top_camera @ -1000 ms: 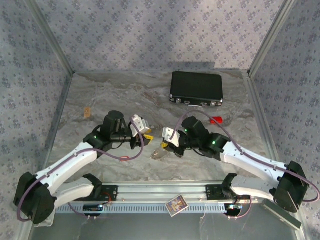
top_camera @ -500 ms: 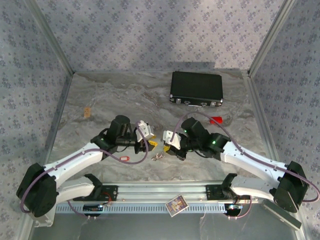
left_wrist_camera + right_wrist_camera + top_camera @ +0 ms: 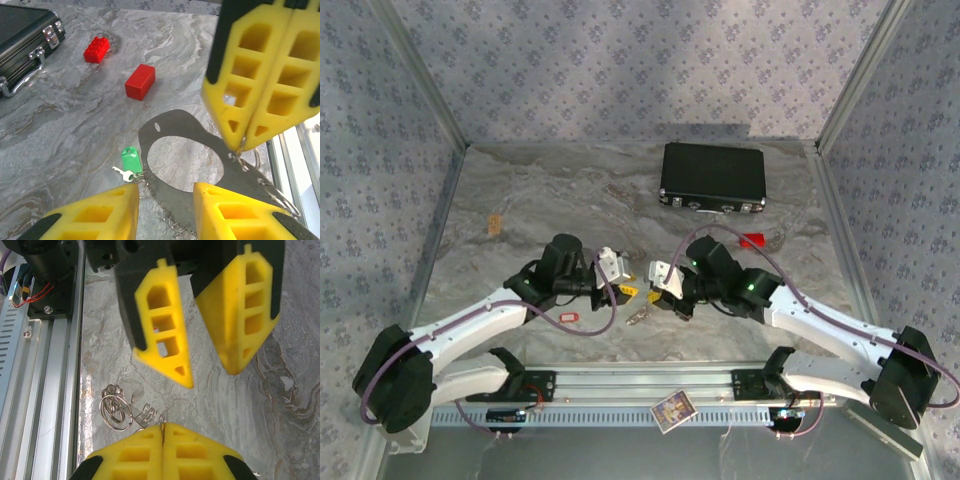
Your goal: Put the keys on the keyring
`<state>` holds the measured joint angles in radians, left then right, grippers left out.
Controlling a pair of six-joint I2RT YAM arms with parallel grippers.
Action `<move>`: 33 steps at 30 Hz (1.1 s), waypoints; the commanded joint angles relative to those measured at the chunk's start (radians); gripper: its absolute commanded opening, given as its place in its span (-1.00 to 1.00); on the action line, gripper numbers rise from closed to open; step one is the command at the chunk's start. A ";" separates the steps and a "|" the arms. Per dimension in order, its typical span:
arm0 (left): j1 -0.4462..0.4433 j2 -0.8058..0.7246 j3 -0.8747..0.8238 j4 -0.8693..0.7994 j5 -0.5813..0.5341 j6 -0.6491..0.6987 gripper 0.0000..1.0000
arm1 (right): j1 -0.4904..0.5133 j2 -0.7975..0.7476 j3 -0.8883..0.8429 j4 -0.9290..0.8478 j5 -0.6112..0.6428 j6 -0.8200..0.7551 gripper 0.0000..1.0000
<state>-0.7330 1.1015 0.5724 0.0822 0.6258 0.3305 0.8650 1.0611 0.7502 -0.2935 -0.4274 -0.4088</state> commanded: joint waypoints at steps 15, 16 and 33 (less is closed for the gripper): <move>-0.051 0.038 -0.006 0.074 0.069 0.047 -0.37 | 0.018 -0.007 0.011 0.086 0.058 0.026 -1.00; -0.052 0.038 -0.008 0.080 0.069 0.044 -0.37 | 0.022 -0.006 0.011 0.089 0.059 0.027 -1.00; -0.054 0.016 -0.023 0.138 0.053 0.018 -0.62 | 0.054 0.028 0.023 0.089 0.080 0.053 -1.00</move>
<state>-0.7811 1.1351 0.5541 0.1616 0.6514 0.3477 0.9073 1.0832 0.7506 -0.2272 -0.3439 -0.3756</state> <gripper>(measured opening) 0.193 0.051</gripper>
